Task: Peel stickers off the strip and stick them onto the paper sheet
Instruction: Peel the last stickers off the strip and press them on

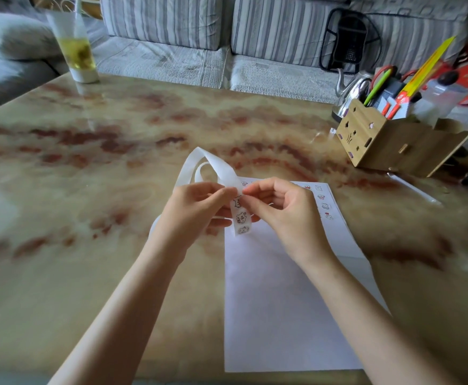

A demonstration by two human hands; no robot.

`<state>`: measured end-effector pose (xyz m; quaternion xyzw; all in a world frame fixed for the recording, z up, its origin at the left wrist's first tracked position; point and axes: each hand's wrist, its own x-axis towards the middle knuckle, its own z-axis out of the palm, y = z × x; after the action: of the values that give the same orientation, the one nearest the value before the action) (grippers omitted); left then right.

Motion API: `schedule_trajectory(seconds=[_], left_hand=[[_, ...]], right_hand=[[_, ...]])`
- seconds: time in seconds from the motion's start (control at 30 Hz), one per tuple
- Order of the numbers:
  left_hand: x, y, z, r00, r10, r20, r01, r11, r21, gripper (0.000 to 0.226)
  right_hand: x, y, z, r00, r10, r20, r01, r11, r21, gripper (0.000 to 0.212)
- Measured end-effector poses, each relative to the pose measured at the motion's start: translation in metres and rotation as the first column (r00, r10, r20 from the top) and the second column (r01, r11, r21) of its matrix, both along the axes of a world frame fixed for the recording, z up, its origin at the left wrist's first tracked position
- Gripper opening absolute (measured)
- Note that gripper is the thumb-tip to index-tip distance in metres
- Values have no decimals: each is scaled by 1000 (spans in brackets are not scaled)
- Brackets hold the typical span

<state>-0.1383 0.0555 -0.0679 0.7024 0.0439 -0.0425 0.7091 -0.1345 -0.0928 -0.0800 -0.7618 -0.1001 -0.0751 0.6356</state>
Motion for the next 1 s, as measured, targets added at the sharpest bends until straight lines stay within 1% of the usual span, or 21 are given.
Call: schedule_trajectory(seconds=[0.27,0.5,0.6,0.7,0.83,1.0], left_hand=[[-2,1,2,1000,2,12,-2,1000,17,14],[-1,2,0,999,24,35,-26,998,55,15],[-1,3,-1,999,30,38,-33,996,81,14],[-1,4,-2,999,26,29,-28,995,99,16],[0,5,-3,999,27,22,-29,992,120,17],[0,5,-3,999,37,13,-38,993,111,16]], right_hand=[[-3,0,1,995,-16,102,31,989,-148,17],[-3,3,-2,977,-73,199,134,941,-312,7],[-2,4,-4,967,-79,244,161,927,-340,4],[-2,5,-5,953,-86,289,193,911,-365,6],[-1,5,-6,950,-76,302,191,909,-370,7],[-3,4,-7,944,-41,326,182,892,-415,3]])
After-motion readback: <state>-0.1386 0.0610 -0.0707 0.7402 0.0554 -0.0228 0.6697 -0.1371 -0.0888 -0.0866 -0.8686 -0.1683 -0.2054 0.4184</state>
